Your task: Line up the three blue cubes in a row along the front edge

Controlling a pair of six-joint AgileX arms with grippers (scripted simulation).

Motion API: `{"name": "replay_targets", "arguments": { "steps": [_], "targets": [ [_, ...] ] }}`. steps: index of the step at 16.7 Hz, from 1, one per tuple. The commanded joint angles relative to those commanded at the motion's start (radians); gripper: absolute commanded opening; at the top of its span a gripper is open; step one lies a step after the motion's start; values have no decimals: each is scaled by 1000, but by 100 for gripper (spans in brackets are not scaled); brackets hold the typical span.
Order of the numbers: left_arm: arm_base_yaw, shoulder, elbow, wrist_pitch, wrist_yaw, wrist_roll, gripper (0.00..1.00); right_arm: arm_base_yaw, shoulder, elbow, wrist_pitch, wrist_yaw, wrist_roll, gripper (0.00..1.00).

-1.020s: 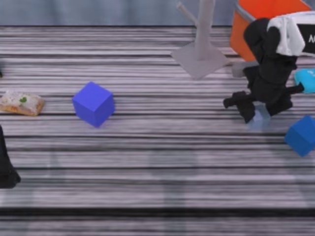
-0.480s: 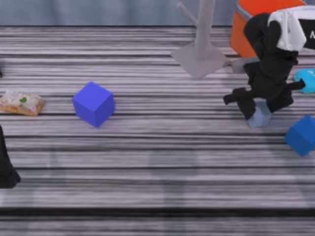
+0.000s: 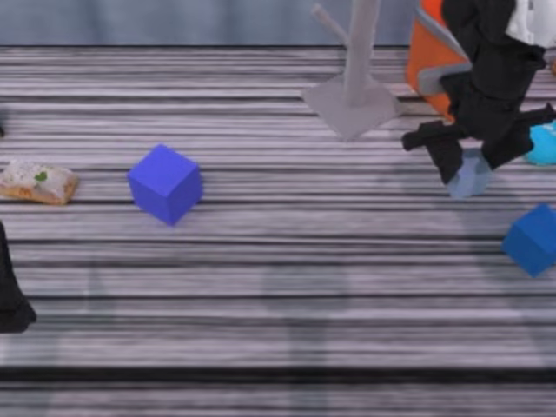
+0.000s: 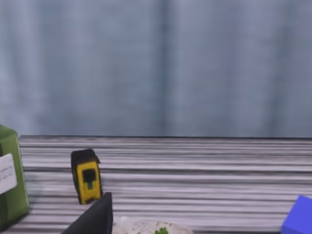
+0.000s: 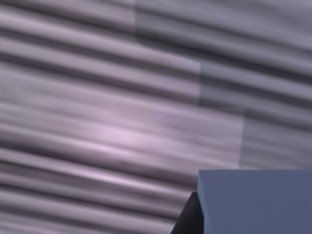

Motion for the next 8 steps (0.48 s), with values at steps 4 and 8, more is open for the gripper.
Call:
{"name": "replay_targets", "arguments": {
  "steps": [4, 8],
  "targets": [
    [0, 0, 0, 0, 0, 0, 100, 7, -9, -17, 6, 0, 16, 0],
    [0, 0, 0, 0, 0, 0, 100, 116, -120, -156, 39, 4, 166, 0]
  ]
}}
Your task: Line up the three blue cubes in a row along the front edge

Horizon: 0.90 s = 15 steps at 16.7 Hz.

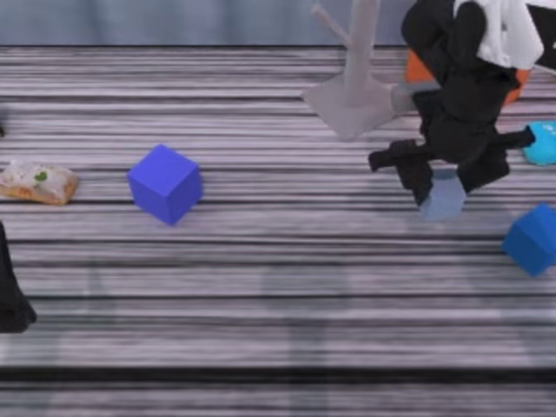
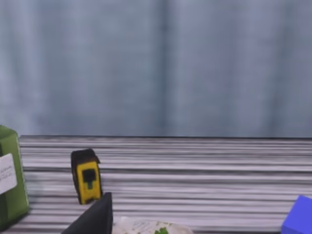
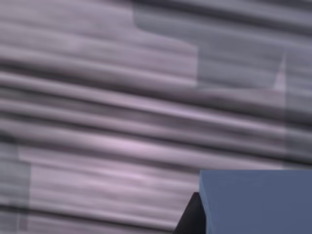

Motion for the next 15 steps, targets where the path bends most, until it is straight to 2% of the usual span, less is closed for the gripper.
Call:
{"name": "replay_targets", "arguments": {
  "steps": [5, 8, 10, 15],
  "targets": [
    [0, 0, 0, 0, 0, 0, 100, 206, -209, -297, 56, 6, 341, 0],
    [0, 0, 0, 0, 0, 0, 100, 308, -318, -431, 90, 9, 480, 0],
    [0, 0, 0, 0, 0, 0, 100, 343, -356, -469, 102, 11, 519, 0],
    [0, 0, 0, 0, 0, 0, 100, 343, -354, -472, 104, 10, 523, 0]
  ]
}}
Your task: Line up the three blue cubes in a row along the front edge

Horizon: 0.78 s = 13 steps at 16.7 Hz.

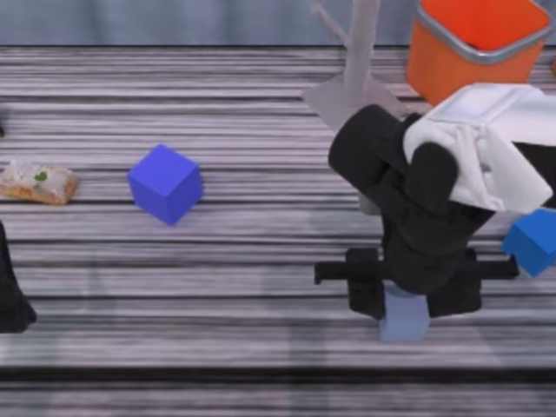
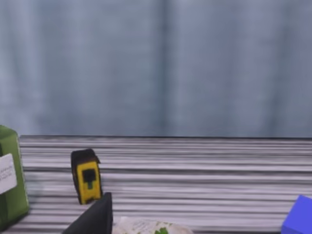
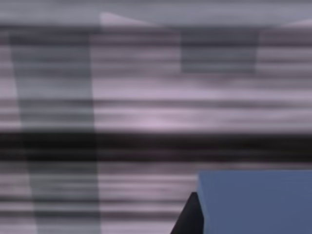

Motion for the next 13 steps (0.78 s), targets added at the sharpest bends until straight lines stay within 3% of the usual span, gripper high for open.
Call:
{"name": "replay_targets", "arguments": {
  "steps": [8, 13],
  "targets": [
    [0, 0, 0, 0, 0, 0, 100, 7, 99, -139, 246, 1, 6, 0],
    [0, 0, 0, 0, 0, 0, 100, 9, 111, -154, 269, 2, 7, 0]
  ]
}}
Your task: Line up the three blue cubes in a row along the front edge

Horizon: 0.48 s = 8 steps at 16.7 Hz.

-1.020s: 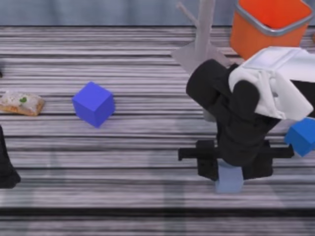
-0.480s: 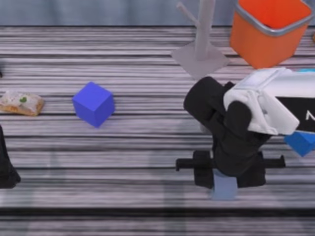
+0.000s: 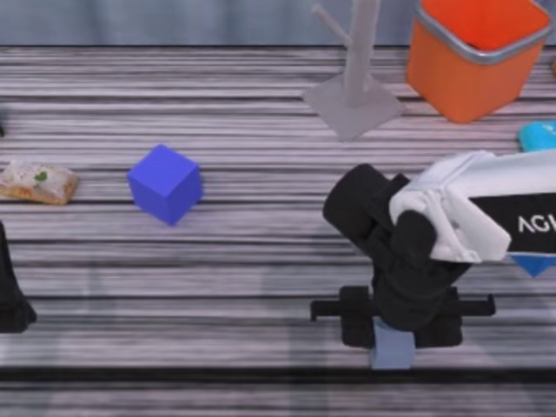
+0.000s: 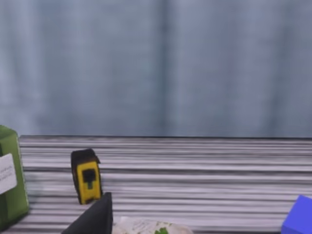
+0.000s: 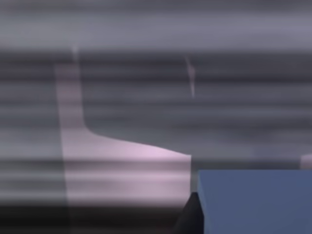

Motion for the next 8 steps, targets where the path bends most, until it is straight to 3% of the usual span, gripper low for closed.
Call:
{"name": "replay_targets", "arguments": {
  "steps": [8],
  "targets": [
    [0, 0, 0, 0, 0, 0, 100, 0, 0, 0, 0, 0, 0, 60]
  ]
}}
